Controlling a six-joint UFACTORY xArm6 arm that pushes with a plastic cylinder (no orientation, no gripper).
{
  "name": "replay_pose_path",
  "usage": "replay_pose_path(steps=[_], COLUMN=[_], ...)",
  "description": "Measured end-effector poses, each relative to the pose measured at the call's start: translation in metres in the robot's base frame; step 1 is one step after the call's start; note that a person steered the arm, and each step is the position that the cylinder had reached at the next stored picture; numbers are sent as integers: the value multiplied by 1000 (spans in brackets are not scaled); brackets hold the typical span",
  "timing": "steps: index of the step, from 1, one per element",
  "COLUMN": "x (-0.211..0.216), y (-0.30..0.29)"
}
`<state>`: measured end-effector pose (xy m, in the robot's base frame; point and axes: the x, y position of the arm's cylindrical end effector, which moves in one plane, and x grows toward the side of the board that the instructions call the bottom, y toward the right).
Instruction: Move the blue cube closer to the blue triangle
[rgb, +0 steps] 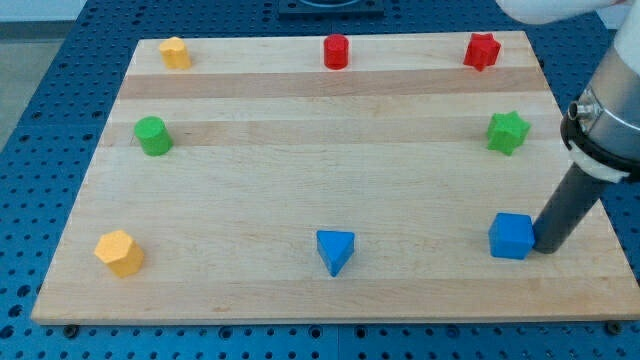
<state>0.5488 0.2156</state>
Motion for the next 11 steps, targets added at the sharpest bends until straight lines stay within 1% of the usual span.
replay_pose_path(steps=[1, 2, 3, 5, 6, 8, 10, 11], x=[1, 16, 19, -10, -10, -10, -10, -10], y=[-18, -47, -69, -65, -79, -131, -171, -175])
